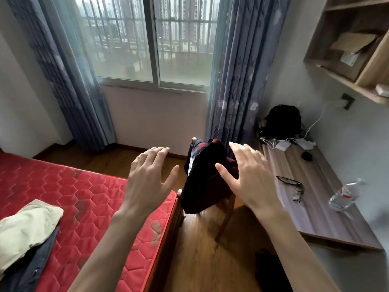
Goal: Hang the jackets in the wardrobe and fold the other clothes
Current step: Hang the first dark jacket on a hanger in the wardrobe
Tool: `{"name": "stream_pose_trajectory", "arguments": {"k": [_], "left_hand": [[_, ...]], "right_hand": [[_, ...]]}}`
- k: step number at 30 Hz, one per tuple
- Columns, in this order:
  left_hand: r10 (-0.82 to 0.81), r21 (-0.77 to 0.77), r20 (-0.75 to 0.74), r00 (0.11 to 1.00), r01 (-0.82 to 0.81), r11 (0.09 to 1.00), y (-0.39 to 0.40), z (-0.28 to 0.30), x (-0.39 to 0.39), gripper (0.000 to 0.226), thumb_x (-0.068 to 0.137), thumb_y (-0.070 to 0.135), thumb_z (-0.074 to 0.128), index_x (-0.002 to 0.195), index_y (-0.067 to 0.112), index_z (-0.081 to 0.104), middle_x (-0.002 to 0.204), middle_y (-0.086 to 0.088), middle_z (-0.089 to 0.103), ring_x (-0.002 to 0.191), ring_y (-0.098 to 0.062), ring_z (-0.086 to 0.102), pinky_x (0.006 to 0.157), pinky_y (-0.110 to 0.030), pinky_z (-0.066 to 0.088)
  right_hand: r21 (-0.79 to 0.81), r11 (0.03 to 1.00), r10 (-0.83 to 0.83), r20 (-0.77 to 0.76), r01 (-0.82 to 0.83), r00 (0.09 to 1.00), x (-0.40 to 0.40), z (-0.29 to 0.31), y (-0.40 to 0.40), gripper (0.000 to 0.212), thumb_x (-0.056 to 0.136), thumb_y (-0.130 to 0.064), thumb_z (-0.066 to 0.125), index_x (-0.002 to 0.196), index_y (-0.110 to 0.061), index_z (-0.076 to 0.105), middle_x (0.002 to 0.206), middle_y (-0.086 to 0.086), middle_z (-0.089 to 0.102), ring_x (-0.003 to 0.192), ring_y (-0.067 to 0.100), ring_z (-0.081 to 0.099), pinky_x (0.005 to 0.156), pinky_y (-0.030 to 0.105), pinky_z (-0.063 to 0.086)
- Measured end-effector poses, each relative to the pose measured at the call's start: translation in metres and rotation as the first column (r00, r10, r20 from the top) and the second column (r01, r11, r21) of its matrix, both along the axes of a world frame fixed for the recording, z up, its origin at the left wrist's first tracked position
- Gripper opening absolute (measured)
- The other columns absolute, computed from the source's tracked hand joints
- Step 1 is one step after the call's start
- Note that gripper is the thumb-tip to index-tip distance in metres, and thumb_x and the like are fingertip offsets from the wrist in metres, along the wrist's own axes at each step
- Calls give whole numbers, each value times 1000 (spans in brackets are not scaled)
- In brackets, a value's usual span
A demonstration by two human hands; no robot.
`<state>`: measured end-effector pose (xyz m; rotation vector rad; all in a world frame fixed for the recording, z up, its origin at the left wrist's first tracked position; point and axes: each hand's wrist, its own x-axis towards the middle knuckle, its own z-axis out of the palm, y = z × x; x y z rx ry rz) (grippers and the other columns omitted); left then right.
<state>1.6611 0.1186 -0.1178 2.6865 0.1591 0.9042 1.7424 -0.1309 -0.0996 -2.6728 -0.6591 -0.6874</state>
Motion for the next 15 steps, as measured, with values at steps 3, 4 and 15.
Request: {"name": "stream_pose_trajectory", "arguments": {"k": [3,4,15], "left_hand": [[-1,-5,-11,1000,1,1000,17,-3,48,55,99,49,53,144,18,56,144,0,60,143,-20,45,119,-46,34],[-4,-6,-9,1000,4,1000,22,-6,62,55,99,49,53,144,18,56,144,0,60,143,-20,46,119,-46,34],[-30,-47,-179,983,22,999,41,-75,184,61,98,57,44,141,17,59,139,1,63,138,-21,51,117,-46,39]], "right_hand": [[-19,1000,8,-12,-8,1000,45,-3,19,70,102,-67,42,155,-21,43,153,-2,52,148,19,41,123,46,32],[-23,1000,10,-15,-10,1000,59,-6,24,71,102,-68,41,155,-21,42,153,-2,52,148,19,40,123,46,32],[-76,996,39,-126,-49,991,178,-55,61,71,99,-64,50,156,-22,42,153,-2,52,147,19,41,123,44,32]]}}
